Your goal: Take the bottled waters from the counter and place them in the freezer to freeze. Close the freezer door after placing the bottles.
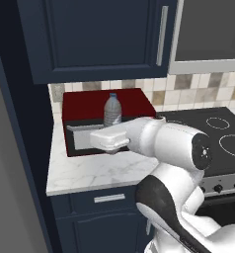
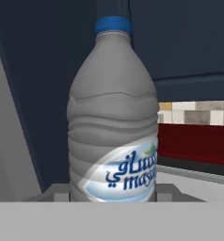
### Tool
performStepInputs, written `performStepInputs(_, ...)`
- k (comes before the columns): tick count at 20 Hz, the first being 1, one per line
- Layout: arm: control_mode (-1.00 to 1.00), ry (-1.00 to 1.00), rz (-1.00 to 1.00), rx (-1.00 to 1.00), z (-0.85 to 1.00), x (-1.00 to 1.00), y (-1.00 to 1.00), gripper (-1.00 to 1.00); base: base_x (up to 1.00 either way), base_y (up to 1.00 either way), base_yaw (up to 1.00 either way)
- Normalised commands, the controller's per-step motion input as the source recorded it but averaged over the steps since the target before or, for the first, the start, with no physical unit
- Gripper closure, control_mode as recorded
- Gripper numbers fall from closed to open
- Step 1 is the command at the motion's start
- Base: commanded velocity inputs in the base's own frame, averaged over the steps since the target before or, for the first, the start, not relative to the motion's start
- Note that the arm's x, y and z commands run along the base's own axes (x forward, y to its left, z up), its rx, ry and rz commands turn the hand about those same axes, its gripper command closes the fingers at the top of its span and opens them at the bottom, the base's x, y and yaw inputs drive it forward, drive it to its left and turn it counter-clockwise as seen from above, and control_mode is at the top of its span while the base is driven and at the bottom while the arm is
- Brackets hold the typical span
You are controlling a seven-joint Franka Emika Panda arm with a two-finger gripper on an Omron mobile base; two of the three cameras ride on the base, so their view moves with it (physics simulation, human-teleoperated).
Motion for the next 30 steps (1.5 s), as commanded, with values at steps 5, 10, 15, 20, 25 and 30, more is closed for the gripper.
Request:
performStepInputs(5,-1.0,0.0,0.0,-0.15,0.32,-0.65,-0.68,1.0,0.0,0.0,0.0)
performStepInputs(10,-1.0,-0.02,0.0,-0.16,0.14,-0.41,-0.73,1.0,0.0,0.0,0.0)
performStepInputs(15,-1.0,0.12,0.03,-0.09,0.05,-0.03,-0.61,1.0,0.0,0.0,0.0)
performStepInputs(20,-1.0,0.0,0.16,-0.02,0.0,0.07,-0.29,1.0,0.0,0.0,0.0)
performStepInputs(25,-1.0,-0.08,0.15,0.03,-0.07,0.0,-0.18,1.0,0.0,0.0,0.0)
performStepInputs(30,-1.0,-0.05,0.15,0.15,-0.23,0.0,-0.25,1.0,0.0,0.0,0.0)
